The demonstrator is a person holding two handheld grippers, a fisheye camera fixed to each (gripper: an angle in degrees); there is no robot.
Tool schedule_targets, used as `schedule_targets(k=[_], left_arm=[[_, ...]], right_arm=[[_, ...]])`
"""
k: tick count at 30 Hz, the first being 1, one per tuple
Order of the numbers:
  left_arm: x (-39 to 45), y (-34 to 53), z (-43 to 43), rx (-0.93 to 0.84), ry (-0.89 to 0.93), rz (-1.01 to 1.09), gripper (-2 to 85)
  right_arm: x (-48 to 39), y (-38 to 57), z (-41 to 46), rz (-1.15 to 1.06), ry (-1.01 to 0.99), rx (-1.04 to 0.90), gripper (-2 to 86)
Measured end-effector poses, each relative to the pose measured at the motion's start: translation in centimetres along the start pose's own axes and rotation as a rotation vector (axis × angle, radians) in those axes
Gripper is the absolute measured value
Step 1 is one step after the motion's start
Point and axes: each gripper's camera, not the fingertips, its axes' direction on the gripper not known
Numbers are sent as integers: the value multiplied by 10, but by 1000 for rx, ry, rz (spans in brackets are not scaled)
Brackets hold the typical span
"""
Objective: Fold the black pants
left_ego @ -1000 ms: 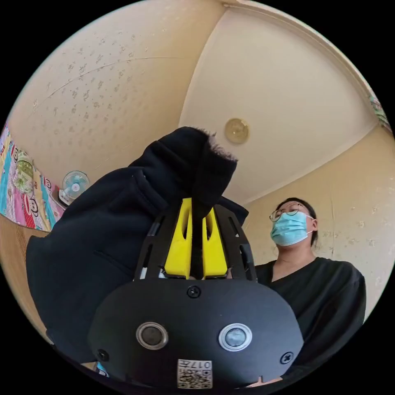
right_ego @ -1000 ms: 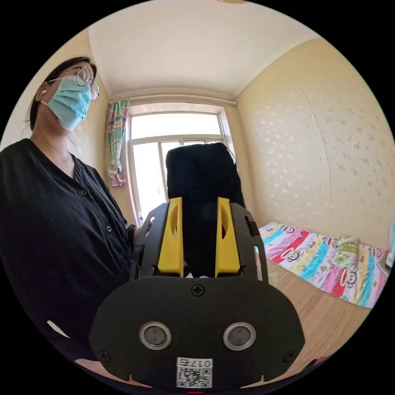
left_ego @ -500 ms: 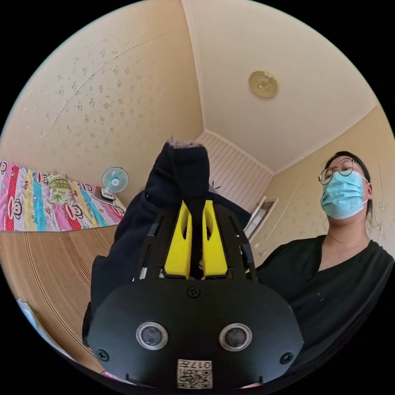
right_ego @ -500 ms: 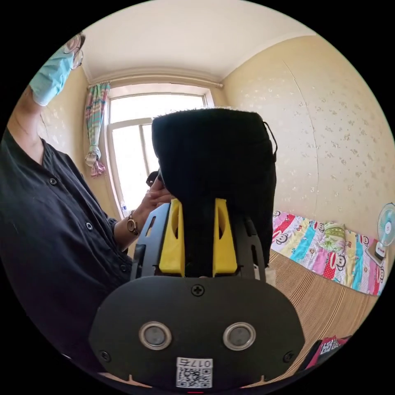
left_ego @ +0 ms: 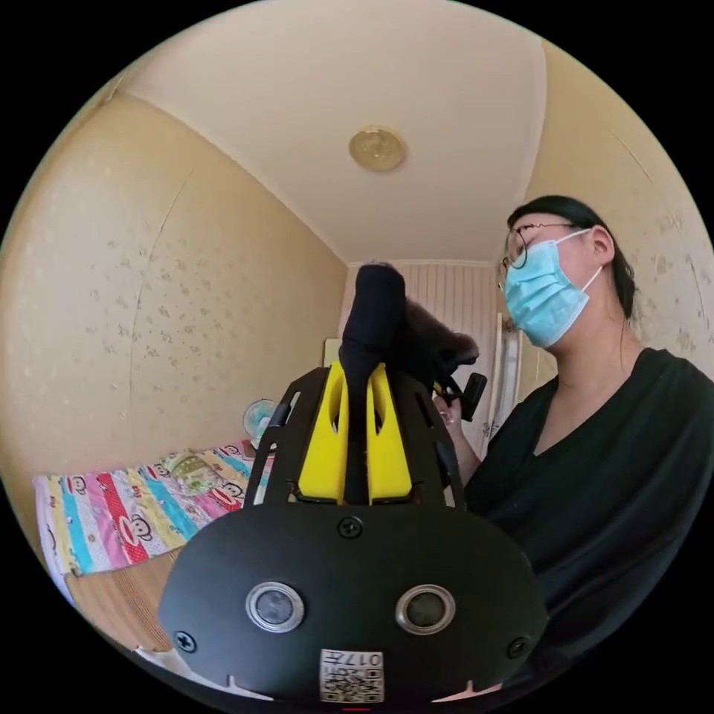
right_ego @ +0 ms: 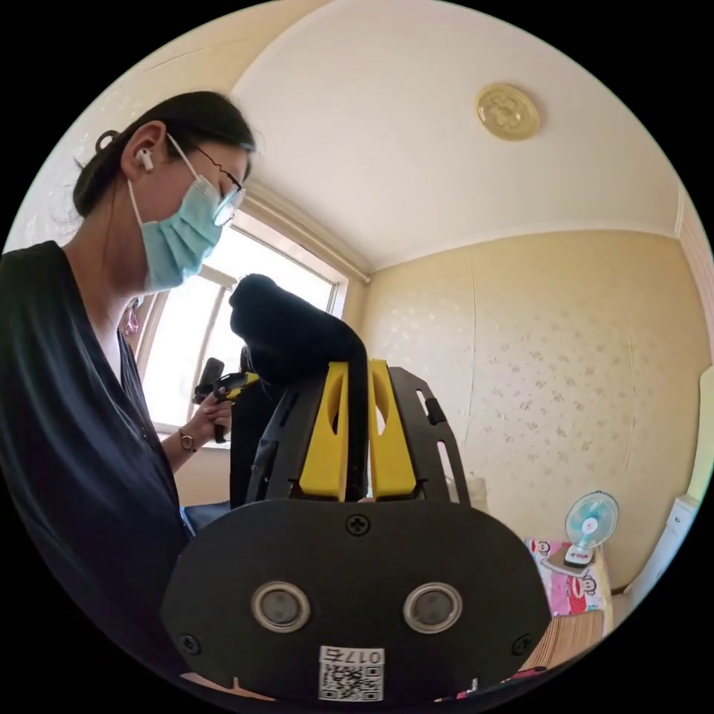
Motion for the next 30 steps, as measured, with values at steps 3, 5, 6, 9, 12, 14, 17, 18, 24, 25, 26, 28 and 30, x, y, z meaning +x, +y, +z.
schedule_targets(k=[3, 5, 6, 9, 12, 14, 17, 18, 24, 25, 26, 28, 30], left_arm=[[59, -25, -12, 25, -167, 157, 31], [88, -31, -20, 113, -266, 202, 32], [105, -31, -21, 169, -337, 233, 33], [138, -28, -17, 263, -533, 330, 38], [138, -26, -14, 321, -587, 302, 40], [120, -32, -12, 296, -576, 244, 39], [62, -46, -9, 205, -502, 78, 37], [36, -48, -4, 174, -500, 49, 36], [-183, -136, 90, -91, -558, -51, 59], [-219, -146, 103, -127, -570, -100, 68], [-290, -157, 123, -208, -588, -228, 85], [-382, -148, 138, -382, -661, -395, 82], [-450, -86, 118, -583, -779, -547, 80]], right_arm=[[-13, -31, -24, -62, 65, 94, 45], [-11, -48, -38, -42, 97, 145, 47], [-9, -52, -41, -36, 95, 156, 47], [-1, -65, -49, -35, 106, 207, 50], [-3, -67, -42, -62, 249, 229, 51], [2, -70, -28, -90, 414, 179, 52], [31, -70, -5, -44, 521, 107, 51], [38, -69, 1, -32, 537, 98, 51], [178, -71, 129, -131, 703, -108, 58], [232, -72, 177, -139, 741, -192, 64], [295, -71, 226, -94, 768, -330, 70], [386, -57, 287, 27, 853, -667, 68], [444, -26, 303, 134, 998, -924, 56]])
